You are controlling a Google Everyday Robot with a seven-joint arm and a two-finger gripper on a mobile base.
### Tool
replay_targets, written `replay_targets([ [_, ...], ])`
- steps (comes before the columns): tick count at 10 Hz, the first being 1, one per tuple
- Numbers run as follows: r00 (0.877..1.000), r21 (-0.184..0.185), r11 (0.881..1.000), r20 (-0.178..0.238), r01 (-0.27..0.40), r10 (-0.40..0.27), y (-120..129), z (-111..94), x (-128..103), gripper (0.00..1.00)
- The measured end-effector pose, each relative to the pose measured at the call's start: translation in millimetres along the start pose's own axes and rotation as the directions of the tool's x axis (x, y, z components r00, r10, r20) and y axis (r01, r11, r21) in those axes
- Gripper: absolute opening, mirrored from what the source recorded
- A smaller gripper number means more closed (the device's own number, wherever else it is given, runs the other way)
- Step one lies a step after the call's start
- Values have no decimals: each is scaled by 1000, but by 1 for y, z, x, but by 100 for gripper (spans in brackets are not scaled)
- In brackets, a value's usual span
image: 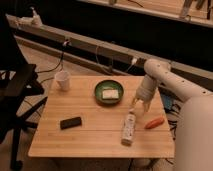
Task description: Stand the bottle upright
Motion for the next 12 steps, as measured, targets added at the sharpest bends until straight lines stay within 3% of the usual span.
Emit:
replay_targets([
  [1,1000,31,1000,-11,7,-7,0,2,4,79],
  [5,997,65,995,-15,72,-71,-18,13,7,80],
  [12,977,14,977,29,211,-211,-45,47,0,80],
])
